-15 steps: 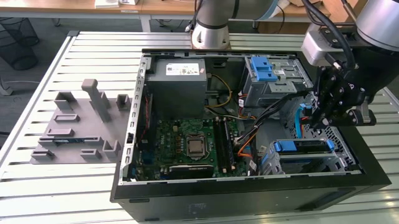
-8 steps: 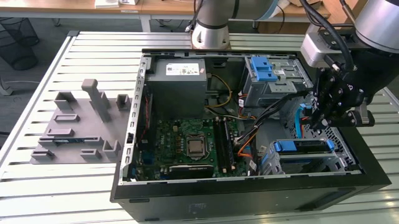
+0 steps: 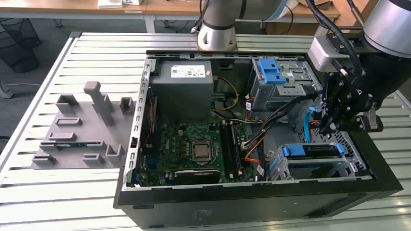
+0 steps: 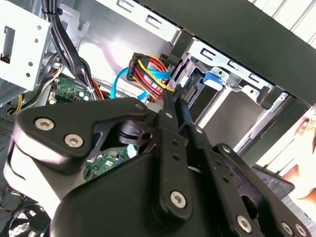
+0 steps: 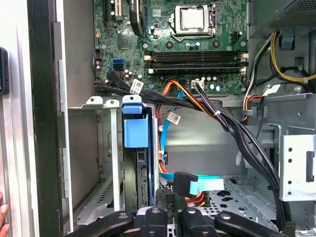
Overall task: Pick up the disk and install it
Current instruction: 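Insert the first disk wire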
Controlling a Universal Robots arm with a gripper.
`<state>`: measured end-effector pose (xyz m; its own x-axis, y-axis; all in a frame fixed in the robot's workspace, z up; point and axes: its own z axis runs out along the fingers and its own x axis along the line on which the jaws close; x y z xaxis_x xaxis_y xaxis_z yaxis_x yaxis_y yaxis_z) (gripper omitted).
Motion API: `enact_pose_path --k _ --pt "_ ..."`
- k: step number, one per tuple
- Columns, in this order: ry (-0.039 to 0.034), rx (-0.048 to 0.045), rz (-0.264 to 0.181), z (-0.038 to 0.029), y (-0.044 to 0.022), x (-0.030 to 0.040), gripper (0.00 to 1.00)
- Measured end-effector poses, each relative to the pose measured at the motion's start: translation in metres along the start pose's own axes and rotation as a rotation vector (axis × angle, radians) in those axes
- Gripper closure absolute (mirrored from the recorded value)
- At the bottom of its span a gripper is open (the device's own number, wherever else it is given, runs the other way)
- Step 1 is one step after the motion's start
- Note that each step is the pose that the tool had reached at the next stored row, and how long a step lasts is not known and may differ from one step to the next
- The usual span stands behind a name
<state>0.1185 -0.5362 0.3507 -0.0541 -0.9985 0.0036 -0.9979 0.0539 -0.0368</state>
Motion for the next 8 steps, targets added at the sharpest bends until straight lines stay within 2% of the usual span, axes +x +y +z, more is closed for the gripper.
enact_pose_path --k 6,8 --pt "0.0011 -0.0002 0.0 0.0001 -0.0001 0.0021 0.84" --pt "0.0018 -0.0052 0.0 0.0002 -0.0013 0.0044 0.84"
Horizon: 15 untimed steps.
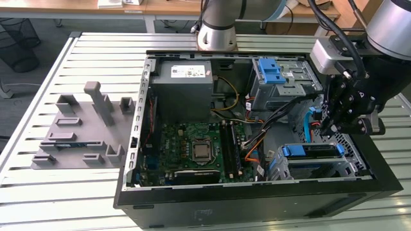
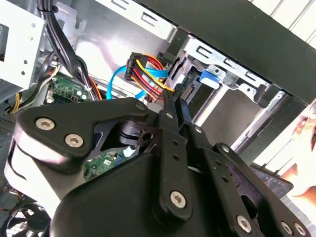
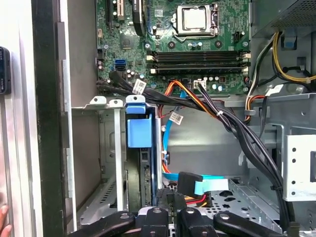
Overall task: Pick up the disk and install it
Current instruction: 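Insert the first disk wire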
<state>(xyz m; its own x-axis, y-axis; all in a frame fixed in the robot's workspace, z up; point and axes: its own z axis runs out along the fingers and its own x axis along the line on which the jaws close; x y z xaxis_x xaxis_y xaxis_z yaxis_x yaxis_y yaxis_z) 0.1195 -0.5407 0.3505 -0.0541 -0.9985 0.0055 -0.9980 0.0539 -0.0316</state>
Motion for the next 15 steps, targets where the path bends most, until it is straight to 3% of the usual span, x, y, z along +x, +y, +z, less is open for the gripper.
enact_pose_path --k 4,10,15 --pt "0.0006 -0.0083 0.001 0.0013 -0.002 0.004 0.84" --pt "0.0027 -0.0477 0.001 0.0059 -0.0097 0.0036 0.84" --pt "0.003 -0.0512 0.001 0.0101 -0.0102 0.0112 0.84"
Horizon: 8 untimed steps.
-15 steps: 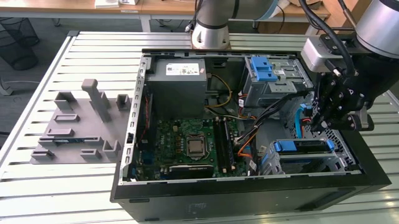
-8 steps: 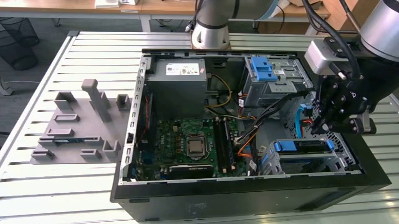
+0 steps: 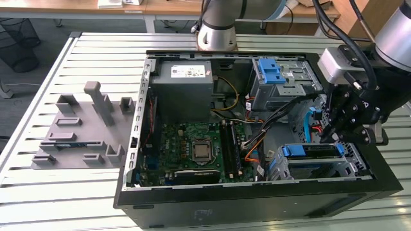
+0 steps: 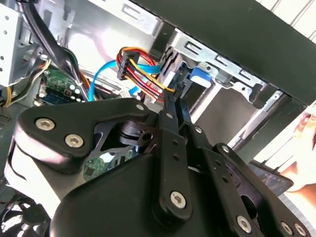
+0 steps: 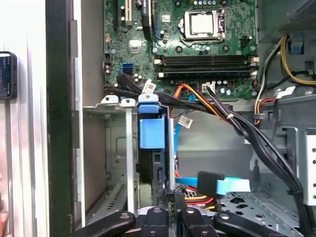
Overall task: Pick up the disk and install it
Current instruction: 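Insert the first disk wire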
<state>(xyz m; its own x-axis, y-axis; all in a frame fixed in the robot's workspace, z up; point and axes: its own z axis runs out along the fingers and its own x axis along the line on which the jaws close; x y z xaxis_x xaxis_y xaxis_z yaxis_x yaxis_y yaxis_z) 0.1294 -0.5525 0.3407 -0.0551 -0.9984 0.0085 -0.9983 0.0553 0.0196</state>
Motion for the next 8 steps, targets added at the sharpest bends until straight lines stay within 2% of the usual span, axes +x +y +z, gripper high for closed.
enact_pose_path --k 8 --pt "0.0001 -0.0002 0.001 0.0036 -0.0002 0.0018 0.84"
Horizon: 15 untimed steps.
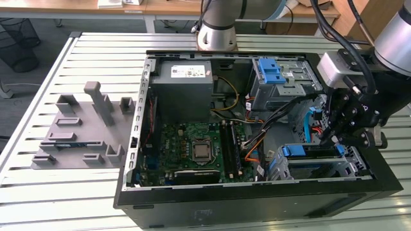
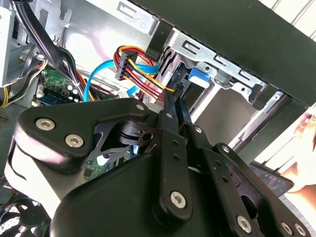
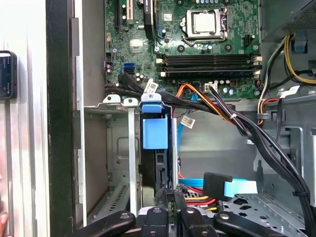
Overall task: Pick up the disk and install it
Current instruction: 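Insert the first disk wire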
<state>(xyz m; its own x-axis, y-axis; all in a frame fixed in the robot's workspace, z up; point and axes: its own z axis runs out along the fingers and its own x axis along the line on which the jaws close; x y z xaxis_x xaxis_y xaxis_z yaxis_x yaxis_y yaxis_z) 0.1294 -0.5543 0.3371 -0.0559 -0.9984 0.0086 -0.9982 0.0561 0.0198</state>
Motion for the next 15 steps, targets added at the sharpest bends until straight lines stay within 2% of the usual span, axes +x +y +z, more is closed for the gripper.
enact_pose_path --k 15 --pt "-0.0001 -0.0011 0.006 0.0025 0.0011 0.0024 0.84"
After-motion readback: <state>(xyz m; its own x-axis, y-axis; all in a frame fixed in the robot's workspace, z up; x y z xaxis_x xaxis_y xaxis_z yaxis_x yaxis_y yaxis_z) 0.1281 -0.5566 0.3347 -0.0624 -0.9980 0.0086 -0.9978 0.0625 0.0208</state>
